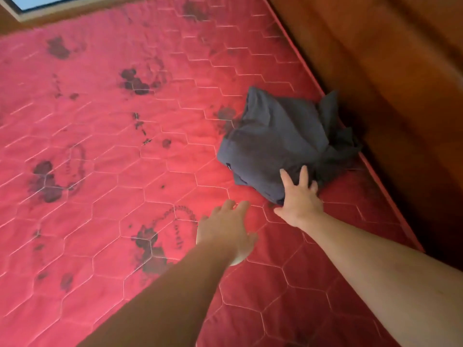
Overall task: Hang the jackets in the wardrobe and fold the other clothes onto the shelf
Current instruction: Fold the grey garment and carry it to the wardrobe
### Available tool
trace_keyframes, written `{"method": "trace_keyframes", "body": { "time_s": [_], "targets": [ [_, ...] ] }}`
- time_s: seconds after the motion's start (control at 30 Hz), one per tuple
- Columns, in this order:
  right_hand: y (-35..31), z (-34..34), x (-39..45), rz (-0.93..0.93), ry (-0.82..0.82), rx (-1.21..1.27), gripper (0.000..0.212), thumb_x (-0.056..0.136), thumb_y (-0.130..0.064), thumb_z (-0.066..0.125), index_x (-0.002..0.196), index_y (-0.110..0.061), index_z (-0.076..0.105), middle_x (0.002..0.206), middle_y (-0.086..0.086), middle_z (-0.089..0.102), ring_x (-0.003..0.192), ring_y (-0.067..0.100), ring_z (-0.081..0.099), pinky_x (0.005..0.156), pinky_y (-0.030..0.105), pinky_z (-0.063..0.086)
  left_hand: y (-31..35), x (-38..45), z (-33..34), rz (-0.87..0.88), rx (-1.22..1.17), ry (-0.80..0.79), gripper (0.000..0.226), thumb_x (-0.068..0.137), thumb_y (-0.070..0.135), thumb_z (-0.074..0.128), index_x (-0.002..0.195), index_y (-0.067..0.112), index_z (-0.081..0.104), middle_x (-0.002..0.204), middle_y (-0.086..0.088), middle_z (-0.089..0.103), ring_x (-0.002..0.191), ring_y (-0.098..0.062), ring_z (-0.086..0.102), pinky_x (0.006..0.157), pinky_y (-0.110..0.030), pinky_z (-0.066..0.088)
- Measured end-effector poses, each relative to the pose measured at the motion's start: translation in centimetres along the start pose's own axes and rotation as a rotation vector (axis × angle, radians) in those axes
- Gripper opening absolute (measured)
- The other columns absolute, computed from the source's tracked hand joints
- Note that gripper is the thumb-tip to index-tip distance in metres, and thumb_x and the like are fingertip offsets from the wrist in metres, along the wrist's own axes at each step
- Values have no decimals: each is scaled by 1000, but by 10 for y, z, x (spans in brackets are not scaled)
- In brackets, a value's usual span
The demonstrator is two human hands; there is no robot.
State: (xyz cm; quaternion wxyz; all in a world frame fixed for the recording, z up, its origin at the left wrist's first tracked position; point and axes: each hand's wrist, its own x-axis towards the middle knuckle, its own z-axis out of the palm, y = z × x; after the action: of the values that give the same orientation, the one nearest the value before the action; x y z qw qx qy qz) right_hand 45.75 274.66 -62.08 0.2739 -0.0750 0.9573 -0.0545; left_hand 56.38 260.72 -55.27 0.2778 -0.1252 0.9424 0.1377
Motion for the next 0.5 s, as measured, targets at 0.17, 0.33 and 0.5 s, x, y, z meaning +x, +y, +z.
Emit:
{"method": "trace_keyframes", "body": {
  "time_s": [0.17, 0.33, 0.5],
  "targets": [
    [10, 10, 26, -68, 254, 154, 10, 87, -9, 56, 93, -10, 64, 107, 14, 57, 99, 39, 58, 68, 36, 42, -24, -2, 21, -10, -52, -25, 64, 90, 46, 50, 147, 35, 24, 150, 7, 33, 133, -23, 38, 104, -44, 39],
    [-13, -43, -1, -56, 142, 594, 17, 90, -11, 48, 75, -9, 56, 82, 9, 55, 84, 29, 51, 70, 33, 34, -42, -20, -8, -80, -278, -2, 68, 87, 39, 55, 148, 31, 27, 147, 4, 38, 129, -24, 45, 103, -42, 42],
    [-51, -149, -51, 30, 45, 980, 20, 72, -34, 60, 78, -15, 54, 79, 8, 51, 80, 25, 47, 71, 38, 34, -50, -53, -85, -50, -388, 160, 72, 84, 28, 60, 148, 28, 26, 149, 4, 38, 129, -23, 47, 100, -38, 44]
  ]
}}
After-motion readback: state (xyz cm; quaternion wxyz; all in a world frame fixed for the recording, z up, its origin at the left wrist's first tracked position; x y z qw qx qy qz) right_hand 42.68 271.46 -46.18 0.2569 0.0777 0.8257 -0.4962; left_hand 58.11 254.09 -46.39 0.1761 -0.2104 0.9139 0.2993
